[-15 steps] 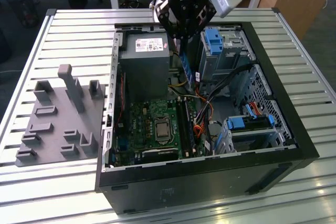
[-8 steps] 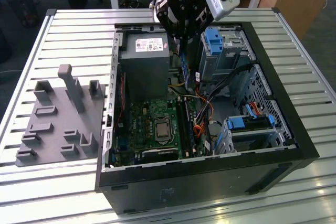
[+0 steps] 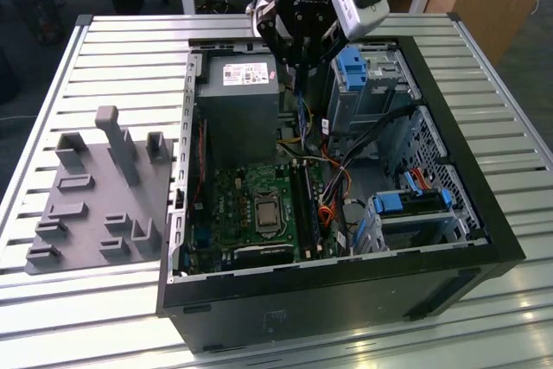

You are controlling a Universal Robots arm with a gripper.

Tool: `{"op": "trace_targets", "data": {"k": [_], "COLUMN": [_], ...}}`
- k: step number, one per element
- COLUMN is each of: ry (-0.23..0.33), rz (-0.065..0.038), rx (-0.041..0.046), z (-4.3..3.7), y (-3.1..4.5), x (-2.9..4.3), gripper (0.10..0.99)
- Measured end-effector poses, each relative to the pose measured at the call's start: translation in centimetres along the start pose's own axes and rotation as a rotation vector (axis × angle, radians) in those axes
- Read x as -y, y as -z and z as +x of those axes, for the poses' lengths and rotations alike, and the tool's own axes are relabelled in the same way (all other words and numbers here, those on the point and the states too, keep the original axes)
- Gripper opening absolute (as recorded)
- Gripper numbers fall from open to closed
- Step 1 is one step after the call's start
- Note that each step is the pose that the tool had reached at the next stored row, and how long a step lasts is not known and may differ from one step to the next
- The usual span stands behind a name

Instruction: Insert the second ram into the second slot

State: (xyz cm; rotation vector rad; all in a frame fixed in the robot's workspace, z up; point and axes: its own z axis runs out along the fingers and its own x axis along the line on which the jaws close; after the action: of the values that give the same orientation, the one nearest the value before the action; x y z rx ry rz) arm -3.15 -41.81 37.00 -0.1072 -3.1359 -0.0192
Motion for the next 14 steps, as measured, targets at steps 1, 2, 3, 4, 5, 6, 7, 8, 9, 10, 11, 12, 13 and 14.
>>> {"op": "trace_targets", "data": {"k": [1,2,3,4,5,6,7,8,9,10,11,12,13,14], "ry": [0.000,0.000,0.000,0.000,0.000,0.000,0.000,0.000,0.002,0.006,0.012,0.021,0.031,0.039], "rz": [0.000,0.001,0.001,0.001,0.001,0.001,0.001,0.000,0.000,0.000,0.000,0.001,0.001,0.001], "rx": [0.0000,0.0000,-0.0001,0.0000,0.0000,0.0002,0.0004,0.0005,0.0006,0.0006,0.0006,0.0005,0.0005,0.0004], "z": [0.00,-0.01,-0.02,-0.04,-0.05,-0.06,-0.06,-0.07,-0.07,-0.08,-0.08,-0.09,-0.10,-0.11], "y": [-0.11,-0.19,-0.27,-0.33,-0.38,-0.44,-0.51,-0.59,-0.64,-0.70,-0.77,-0.85,-0.93,-0.97], "x": [0.06,0.20,0.34,0.52,0.68,0.82,0.93,1.02,1.08,1.13,1.15,1.15,1.15,1.16], "gripper": [0.137,0.137,0.137,0.137,0.137,0.137,0.137,0.137,0.137,0.137,0.137,0.137,0.137,0.137]}}
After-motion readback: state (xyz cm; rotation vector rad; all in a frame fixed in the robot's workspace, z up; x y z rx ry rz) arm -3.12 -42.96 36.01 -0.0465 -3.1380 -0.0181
